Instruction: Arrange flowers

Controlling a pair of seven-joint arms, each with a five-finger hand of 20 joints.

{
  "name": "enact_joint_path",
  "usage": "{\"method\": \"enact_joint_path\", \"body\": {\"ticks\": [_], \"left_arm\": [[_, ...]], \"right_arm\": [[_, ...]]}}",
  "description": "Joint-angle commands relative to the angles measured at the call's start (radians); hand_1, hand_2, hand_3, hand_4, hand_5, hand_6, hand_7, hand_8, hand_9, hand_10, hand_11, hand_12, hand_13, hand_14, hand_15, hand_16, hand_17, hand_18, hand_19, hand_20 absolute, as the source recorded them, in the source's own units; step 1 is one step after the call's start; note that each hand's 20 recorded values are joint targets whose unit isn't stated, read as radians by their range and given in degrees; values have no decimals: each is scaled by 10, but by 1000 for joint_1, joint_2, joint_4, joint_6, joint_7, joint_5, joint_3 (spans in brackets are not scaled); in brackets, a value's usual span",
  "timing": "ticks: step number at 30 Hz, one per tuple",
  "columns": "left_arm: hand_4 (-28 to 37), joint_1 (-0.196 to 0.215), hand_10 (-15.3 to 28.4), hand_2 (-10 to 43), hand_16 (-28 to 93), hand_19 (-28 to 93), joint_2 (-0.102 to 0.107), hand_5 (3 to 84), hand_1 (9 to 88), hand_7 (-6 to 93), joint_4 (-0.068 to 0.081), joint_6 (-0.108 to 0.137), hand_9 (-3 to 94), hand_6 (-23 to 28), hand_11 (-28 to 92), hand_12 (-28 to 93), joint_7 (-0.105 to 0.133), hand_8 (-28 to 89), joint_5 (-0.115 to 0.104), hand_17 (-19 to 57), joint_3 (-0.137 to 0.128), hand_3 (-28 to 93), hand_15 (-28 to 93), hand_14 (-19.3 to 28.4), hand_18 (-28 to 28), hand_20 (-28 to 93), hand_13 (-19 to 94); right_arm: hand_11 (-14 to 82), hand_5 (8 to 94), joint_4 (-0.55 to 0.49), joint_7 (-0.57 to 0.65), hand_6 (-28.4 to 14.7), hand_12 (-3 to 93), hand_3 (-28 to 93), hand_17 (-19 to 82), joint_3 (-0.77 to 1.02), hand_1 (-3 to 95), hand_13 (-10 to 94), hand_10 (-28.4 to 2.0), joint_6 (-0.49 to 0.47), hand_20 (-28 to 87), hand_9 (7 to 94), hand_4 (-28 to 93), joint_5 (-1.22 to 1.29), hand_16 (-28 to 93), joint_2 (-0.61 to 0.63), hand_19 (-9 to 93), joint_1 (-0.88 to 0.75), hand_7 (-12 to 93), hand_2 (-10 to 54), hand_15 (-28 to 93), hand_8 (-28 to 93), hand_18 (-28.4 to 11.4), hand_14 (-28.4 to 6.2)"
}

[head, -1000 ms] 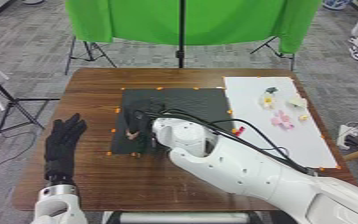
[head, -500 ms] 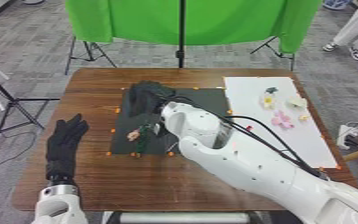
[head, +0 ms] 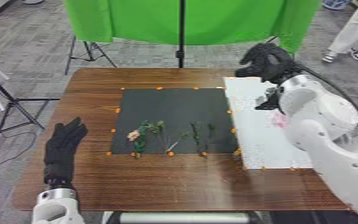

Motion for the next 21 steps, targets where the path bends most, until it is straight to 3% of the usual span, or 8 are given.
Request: {"method": "enact_joint_path", "body": {"ticks": [1, 6, 17, 21], "left_arm": [[-283, 15, 140, 226, -37, 109, -12, 444, 179, 89, 3, -13, 402, 73, 197, 90, -8, -64, 6, 54, 11, 590, 254, 153, 104, 175, 299], [-283, 4, 140, 225, -36, 110, -8, 444, 178, 89, 8, -27, 402, 73, 198, 91, -16, -63, 5, 54, 15, 593, 257, 154, 104, 175, 303], [-283, 19, 139, 218, -37, 109, -9, 442, 179, 90, 2, -24, 401, 71, 198, 93, -19, -63, 5, 54, 15, 602, 266, 159, 104, 175, 309], [-283, 21, 139, 213, -38, 109, -13, 442, 177, 90, 2, -28, 400, 72, 199, 94, -16, -63, 7, 55, 15, 609, 268, 160, 104, 175, 309]], "right_arm": [[178, 583, 131, 56, 0, 250, 669, 557, 49, 333, 732, -171, -14, 630, 606, -155, -51, 356, 42, 932, -107, 144, -95, 675, -80, -162, -106], [178, 577, 166, 91, 1, 251, 668, 560, 84, 326, 733, -171, -26, 627, 605, -156, -58, 352, 22, 932, -177, 145, -95, 682, -80, -160, -106], [217, 576, 181, 142, -3, 263, 660, 581, 106, 332, 754, -173, -32, 629, 630, -162, -104, 353, -27, 932, -295, 144, -95, 705, -79, -152, -99], [252, 599, 224, 121, 2, 268, 674, 601, 70, 386, 781, -162, 52, 629, 658, -184, -133, 349, -33, 932, -297, 159, -95, 702, -82, -140, -79]]}}
